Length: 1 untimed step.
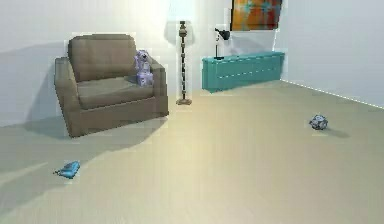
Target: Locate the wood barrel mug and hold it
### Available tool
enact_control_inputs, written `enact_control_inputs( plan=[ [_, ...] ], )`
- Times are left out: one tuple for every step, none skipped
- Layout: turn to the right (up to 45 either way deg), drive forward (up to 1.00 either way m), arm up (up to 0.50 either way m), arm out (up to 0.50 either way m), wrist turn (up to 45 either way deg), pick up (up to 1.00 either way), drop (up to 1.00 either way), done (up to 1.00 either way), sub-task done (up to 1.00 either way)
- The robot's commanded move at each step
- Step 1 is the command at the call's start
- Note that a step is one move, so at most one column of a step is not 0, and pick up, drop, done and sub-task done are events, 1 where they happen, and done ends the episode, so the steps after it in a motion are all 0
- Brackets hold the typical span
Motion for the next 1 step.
enact_control_inputs(
  plan=[
    [-30.0,0.00,0.00,0.00,0.0,0.00,0.00,0.00,0.00]
  ],
)
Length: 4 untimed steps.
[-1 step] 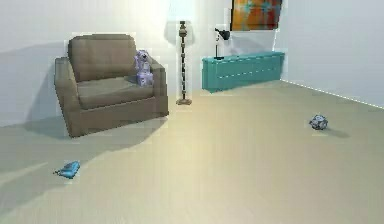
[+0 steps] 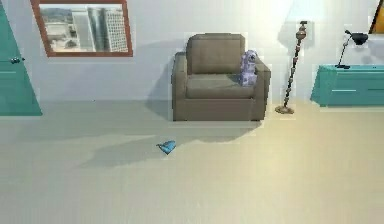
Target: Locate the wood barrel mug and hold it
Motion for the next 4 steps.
enact_control_inputs(
  plan=[
    [0.0,0.15,0.00,0.00,0.0,0.00,0.00,0.00,0.00],
    [-36.0,0.00,0.00,0.00,0.0,0.00,0.00,0.00,0.00],
    [0.0,1.00,0.00,0.00,0.0,0.00,0.00,0.00,0.00],
    [-12.0,0.00,0.00,0.00,0.0,0.00,0.00,0.00,0.00]
  ],
)
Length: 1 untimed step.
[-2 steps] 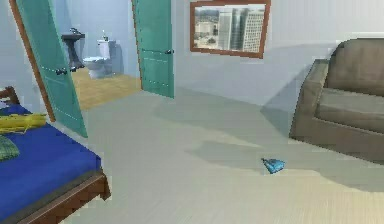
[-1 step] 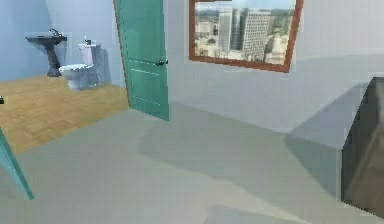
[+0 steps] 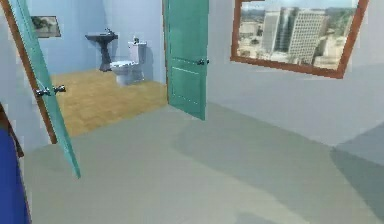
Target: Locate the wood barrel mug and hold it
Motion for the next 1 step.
enact_control_inputs(
  plan=[
    [0.0,0.30,0.00,0.00,0.0,0.00,0.00,0.00,0.00]
  ],
)
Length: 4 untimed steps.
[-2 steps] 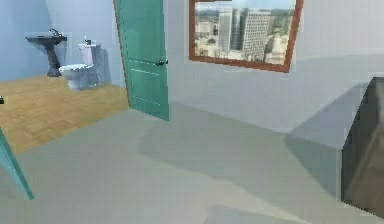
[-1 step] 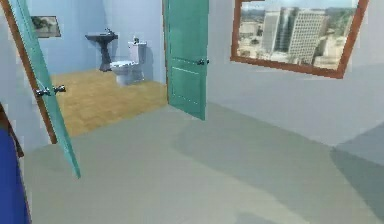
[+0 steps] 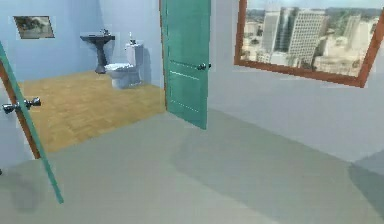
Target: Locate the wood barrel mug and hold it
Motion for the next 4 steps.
enact_control_inputs(
  plan=[
    [27.0,0.00,0.00,0.00,0.0,0.00,0.00,0.00,0.00],
    [0.0,0.30,0.00,0.00,0.0,0.00,0.00,0.00,0.00],
    [-45.0,0.00,0.00,0.00,0.0,0.00,0.00,0.00,0.00],
    [-9.0,0.00,0.00,0.00,0.0,0.00,0.00,0.00,0.00]
  ],
)
